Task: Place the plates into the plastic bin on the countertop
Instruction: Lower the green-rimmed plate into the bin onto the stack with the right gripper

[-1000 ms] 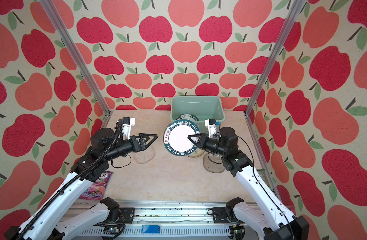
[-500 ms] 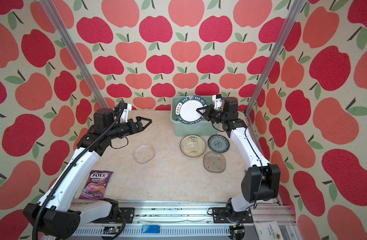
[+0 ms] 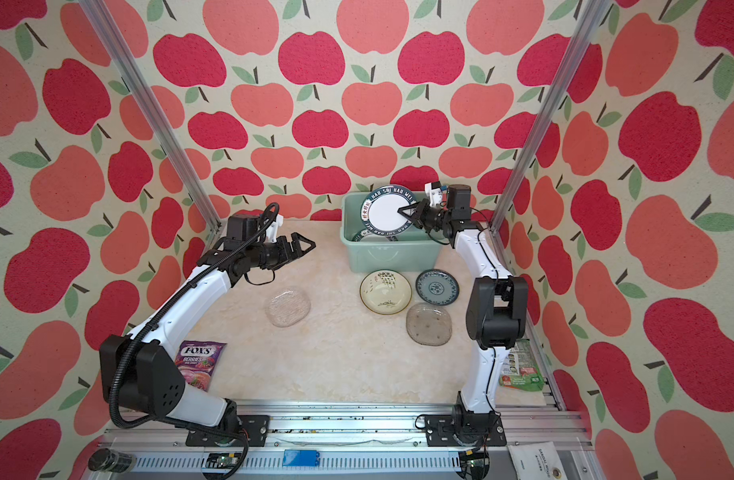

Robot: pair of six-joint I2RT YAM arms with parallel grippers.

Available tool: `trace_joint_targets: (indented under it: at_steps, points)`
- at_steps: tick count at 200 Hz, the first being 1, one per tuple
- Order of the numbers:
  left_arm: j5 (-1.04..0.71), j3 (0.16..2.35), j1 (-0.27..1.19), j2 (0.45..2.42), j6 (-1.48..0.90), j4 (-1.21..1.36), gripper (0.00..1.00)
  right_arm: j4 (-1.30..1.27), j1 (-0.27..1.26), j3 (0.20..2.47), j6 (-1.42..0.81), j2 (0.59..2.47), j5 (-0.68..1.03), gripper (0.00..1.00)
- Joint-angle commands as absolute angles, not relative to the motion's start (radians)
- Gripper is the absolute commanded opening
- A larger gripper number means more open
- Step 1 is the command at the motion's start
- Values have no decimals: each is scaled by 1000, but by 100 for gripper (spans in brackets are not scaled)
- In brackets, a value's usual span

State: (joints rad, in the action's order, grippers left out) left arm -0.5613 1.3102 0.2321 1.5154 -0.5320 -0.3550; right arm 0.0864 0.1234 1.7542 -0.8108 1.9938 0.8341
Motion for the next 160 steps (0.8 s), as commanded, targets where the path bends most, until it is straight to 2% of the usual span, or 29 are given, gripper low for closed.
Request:
trace_joint_targets:
  at_steps: [1,34,76,115,160]
  points:
    - [-528,1344,234,1538,-529,-338,99,51,122,1833,-774,2034,874,0]
    - [-472,1375,250,1585,-508,-374,99,83,131,1918,-751,2122,853,0]
    - [-376,1425,323,1627,-402,-415,99,296,177,2099,-588,2233,792,0]
    - [-371,1440,328,1663,-419,-405,99,492,214,2264,-448,2334,728,0]
    - [-363,1458,328,1693,-419,-413,99,532,223,2311,-421,2404,712,0]
